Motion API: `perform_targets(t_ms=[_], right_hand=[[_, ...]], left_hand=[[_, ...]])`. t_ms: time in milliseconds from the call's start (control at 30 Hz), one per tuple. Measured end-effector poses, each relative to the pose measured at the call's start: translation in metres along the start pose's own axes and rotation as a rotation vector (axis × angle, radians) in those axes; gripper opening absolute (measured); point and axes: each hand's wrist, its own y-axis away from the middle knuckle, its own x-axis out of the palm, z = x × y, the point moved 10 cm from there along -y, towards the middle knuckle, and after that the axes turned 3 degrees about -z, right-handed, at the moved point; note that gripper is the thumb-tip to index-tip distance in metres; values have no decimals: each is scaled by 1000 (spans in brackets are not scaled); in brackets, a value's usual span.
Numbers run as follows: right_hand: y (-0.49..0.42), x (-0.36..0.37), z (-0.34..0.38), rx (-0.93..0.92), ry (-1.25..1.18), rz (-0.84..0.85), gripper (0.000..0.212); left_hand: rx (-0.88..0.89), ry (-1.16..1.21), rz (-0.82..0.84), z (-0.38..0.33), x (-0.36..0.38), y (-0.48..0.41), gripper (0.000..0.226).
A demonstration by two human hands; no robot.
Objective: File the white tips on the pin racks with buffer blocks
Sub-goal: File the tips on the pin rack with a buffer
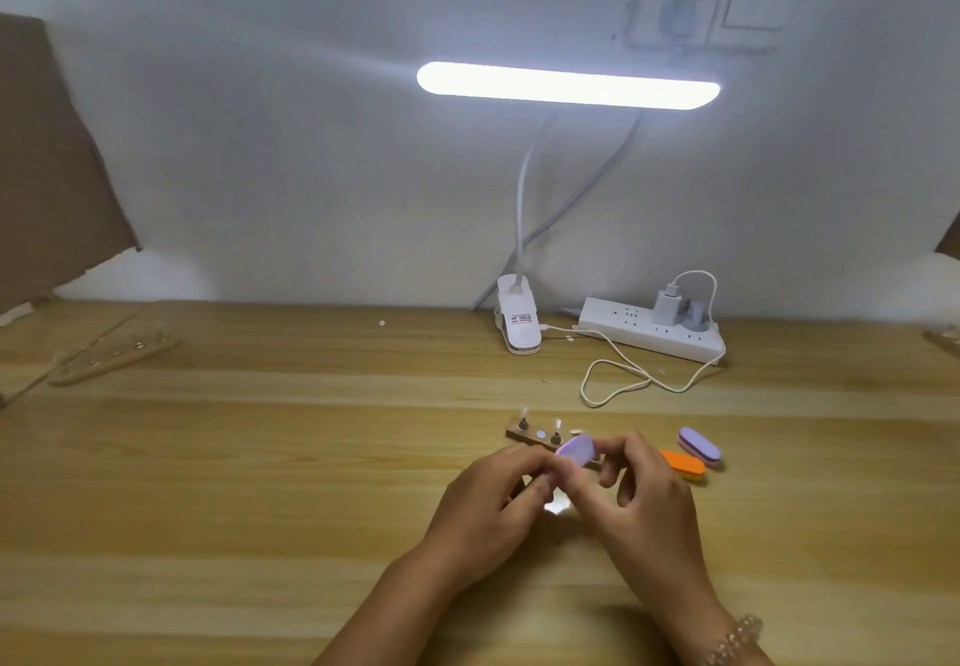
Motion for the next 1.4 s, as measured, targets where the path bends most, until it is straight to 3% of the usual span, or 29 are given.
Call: perform_targets(t_ms=[100, 200, 333, 467, 633, 767, 900, 1033, 1133, 1267, 1400], right_hand=[[3, 5, 4, -18, -64, 69, 26], [-5, 0, -10, 84, -112, -2, 23], [4, 7, 5, -24, -67, 91, 30], [-4, 2, -9, 93, -127, 27, 25], [4, 7, 8, -21, -75, 107, 40], [-4, -1, -8, 103, -100, 25, 26], [4, 7, 7, -10, -38, 110, 25], [-3, 0, -3, 76, -74, 21, 24], [4, 7, 12, -34, -24, 103, 25], [-2, 1, -2, 74, -96, 45, 25], [3, 7, 7, 4, -57, 112, 27]], left_hand=[[4, -5, -3, 0, -1, 0, 18], [12, -10, -8, -2, 0, -1, 11], [-25, 45, -14, 3, -3, -1, 16], [-25, 57, -24, 0, -4, -2, 19], [-67, 107, -39, 5, -7, -2, 24], [-61, 121, -40, 3, -6, -3, 18], [-66, 133, -56, 4, -9, -3, 18], [-76, 117, -43, 5, -6, -3, 18], [-84, 98, -33, 7, -5, -1, 25], [-74, 71, -19, 6, -2, -1, 19], [-98, 91, -30, 8, -4, -1, 26]])
